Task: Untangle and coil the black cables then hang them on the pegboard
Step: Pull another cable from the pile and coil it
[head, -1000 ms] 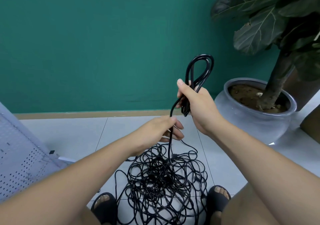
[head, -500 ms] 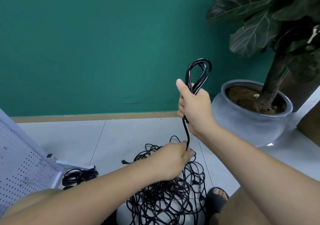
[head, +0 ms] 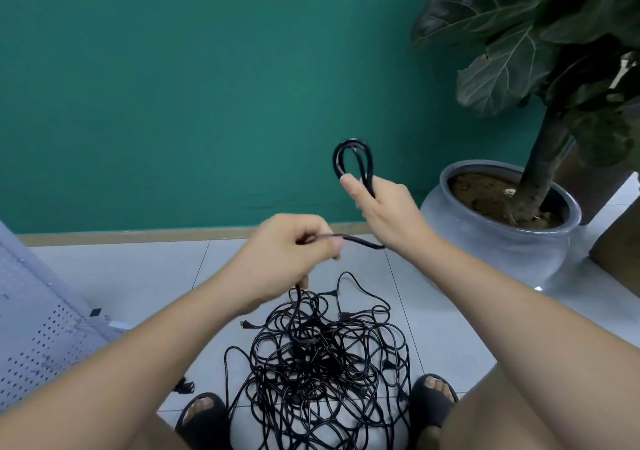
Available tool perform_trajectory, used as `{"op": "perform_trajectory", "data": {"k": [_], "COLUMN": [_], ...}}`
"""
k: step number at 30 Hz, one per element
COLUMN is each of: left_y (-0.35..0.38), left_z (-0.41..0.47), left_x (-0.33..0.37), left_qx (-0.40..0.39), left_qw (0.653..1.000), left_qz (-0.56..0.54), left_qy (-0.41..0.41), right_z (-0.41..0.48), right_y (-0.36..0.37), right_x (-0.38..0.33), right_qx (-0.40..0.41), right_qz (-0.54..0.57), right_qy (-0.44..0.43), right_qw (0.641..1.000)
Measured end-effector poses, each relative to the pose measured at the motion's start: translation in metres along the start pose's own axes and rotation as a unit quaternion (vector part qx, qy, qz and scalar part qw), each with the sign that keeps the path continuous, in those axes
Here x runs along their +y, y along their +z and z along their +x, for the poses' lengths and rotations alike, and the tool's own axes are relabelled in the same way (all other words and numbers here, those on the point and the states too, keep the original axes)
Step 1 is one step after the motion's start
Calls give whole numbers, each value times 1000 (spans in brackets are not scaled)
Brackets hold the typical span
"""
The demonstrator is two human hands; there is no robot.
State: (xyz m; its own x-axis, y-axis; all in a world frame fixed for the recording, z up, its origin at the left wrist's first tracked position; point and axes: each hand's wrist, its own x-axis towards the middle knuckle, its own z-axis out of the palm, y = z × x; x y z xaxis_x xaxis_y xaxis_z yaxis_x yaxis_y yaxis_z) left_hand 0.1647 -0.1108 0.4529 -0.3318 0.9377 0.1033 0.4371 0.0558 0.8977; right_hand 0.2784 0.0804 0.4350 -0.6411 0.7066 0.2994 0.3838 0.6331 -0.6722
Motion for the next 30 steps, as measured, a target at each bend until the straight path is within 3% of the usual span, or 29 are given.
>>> {"op": "perform_trajectory", "data": {"k": [3, 9, 13, 24, 27, 30], "left_y": [-12, -29, -34, -27, -28, -24], "left_z": [2, 7, 7, 14, 16, 20], "left_x": [2, 7, 11, 4, 4, 5], "left_qx": [61, 214, 280, 245, 239, 231], "left_qw": [995, 971, 955, 966, 967, 957], "left_qz": [-75, -78, -42, -81, -86, -174], "left_qy": [19, 71, 93, 2, 2, -7], "right_z": [-13, -42, -50, -56, -54, -51], "right_y": [5, 12, 16, 28, 30, 36], "right_x": [-8, -34, -41, -46, -49, -52], "right_qx": [-78, -200, -218, -88, -107, -144], "right_qz": [18, 182, 121, 99, 114, 137], "right_qy": [-18, -13, -78, -106, -89, -48], "right_qw": [997, 963, 965, 986, 984, 979]}}
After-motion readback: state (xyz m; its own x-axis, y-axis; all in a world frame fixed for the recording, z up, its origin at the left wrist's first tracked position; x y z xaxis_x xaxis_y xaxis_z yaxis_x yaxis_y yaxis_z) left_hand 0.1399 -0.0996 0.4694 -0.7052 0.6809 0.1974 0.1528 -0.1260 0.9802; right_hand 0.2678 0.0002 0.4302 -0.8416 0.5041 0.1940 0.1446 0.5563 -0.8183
